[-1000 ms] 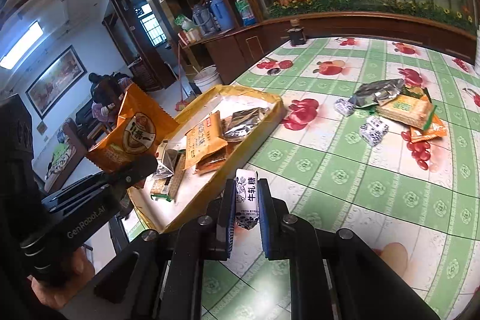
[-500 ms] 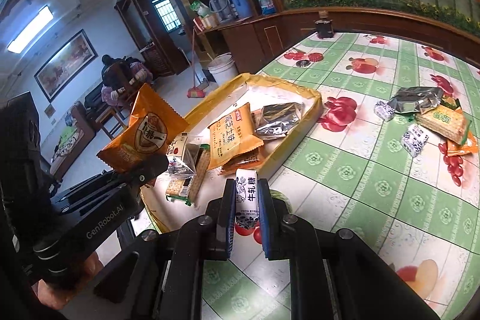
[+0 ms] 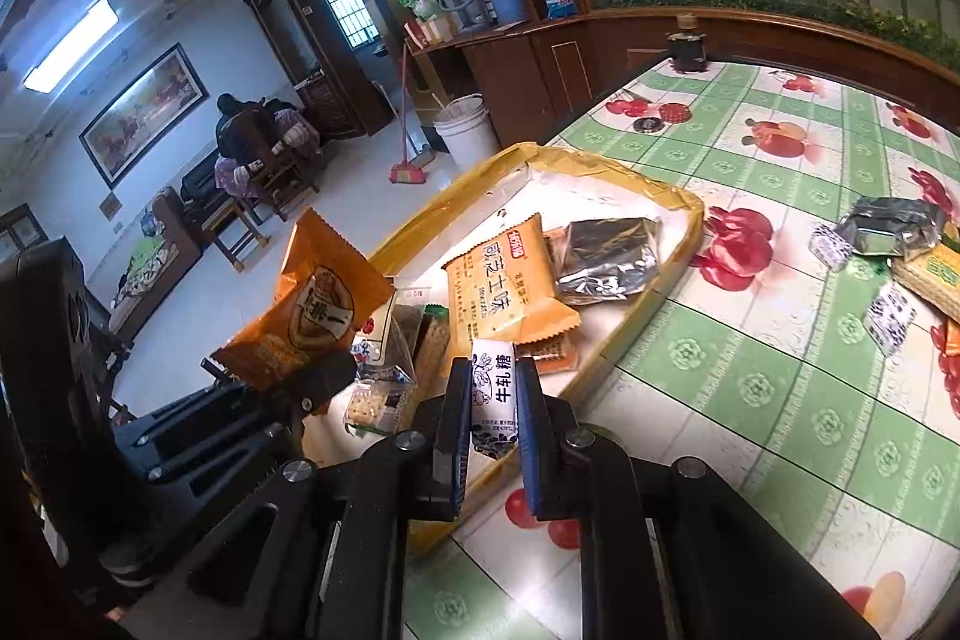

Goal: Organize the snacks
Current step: 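Carry the chip bag and candy bar over the tray and open both tools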

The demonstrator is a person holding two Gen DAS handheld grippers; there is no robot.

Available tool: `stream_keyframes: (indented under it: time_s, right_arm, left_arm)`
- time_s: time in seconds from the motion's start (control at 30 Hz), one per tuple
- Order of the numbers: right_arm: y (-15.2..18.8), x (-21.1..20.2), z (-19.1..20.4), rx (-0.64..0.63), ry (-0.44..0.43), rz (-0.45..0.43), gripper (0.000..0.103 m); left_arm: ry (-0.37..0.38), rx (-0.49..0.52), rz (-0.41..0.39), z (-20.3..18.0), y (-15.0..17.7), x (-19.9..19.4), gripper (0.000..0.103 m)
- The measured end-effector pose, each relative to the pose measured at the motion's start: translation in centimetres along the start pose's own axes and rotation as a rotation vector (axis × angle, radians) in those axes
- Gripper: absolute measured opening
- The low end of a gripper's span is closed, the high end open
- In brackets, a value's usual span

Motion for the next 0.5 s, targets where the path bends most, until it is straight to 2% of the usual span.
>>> stream_keyframes:
  time_s: [0.5]
  right_arm:
    - [-0.8, 4.4, 0.1, 0.005, 0.018, 0.042, 0.014]
  left_arm:
    - [-0.020, 0.001, 0.034, 0.8, -0.2, 2.5, 0.009]
Point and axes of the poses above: each gripper's, at about its wrist camera, not at the fingertips, and x roughly the way its jaws point, z to its left, y to its underside, the point moved 6 cm from there along x, roughly the way its jaws point, and after that the axes turned 14 degrees about x, right-handed, at the moved point
